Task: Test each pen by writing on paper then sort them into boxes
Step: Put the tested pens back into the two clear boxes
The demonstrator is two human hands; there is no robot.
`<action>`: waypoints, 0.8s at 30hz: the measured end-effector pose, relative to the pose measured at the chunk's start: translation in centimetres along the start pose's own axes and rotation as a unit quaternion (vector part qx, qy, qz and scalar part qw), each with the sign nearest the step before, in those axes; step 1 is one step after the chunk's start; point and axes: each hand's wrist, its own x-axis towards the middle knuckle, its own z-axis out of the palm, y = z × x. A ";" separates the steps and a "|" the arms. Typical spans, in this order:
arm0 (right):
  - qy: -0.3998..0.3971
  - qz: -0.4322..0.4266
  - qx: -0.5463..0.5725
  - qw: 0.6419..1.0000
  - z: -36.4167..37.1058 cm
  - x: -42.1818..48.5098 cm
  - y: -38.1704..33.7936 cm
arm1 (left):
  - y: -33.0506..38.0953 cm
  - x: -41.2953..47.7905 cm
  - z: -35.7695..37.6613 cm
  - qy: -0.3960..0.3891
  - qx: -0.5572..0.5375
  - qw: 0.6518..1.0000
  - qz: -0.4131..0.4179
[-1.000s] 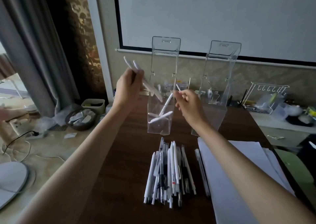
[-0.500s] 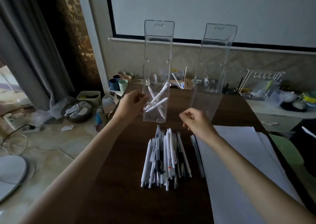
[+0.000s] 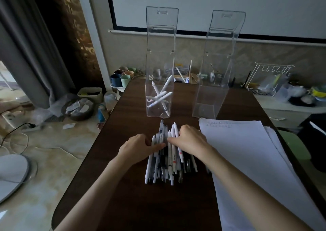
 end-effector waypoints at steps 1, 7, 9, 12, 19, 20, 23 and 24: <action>-0.009 0.004 0.007 1.000 -0.2 0.0 0.0 | -0.1 0.0 -0.1 -0.001 -0.012 1.000 0.002; -0.004 0.007 0.077 0.997 -0.2 0.1 0.7 | -0.7 -0.2 -0.1 -0.018 -0.081 0.997 0.009; 0.005 0.003 0.100 0.995 0.0 0.2 1.1 | -0.6 -0.1 0.2 -0.029 -0.119 0.992 0.004; 0.013 -0.006 0.149 0.989 0.2 0.1 1.6 | -0.4 0.0 0.4 -0.055 -0.181 0.982 -0.023; -0.014 -0.004 0.376 0.926 -1.1 -0.2 2.6 | 0.1 0.1 -1.5 -0.051 -0.309 0.949 0.036; -0.015 -0.008 0.420 0.907 -1.6 -0.2 2.5 | 0.5 0.1 -2.1 -0.032 -0.324 0.944 0.060; 0.015 -0.036 0.484 0.874 -3.5 0.2 1.9 | 2.2 0.3 -4.6 0.100 -0.327 0.927 0.153; 0.036 -0.052 0.499 0.864 -4.4 0.5 1.4 | 3.0 0.4 -5.7 0.159 -0.318 0.916 0.186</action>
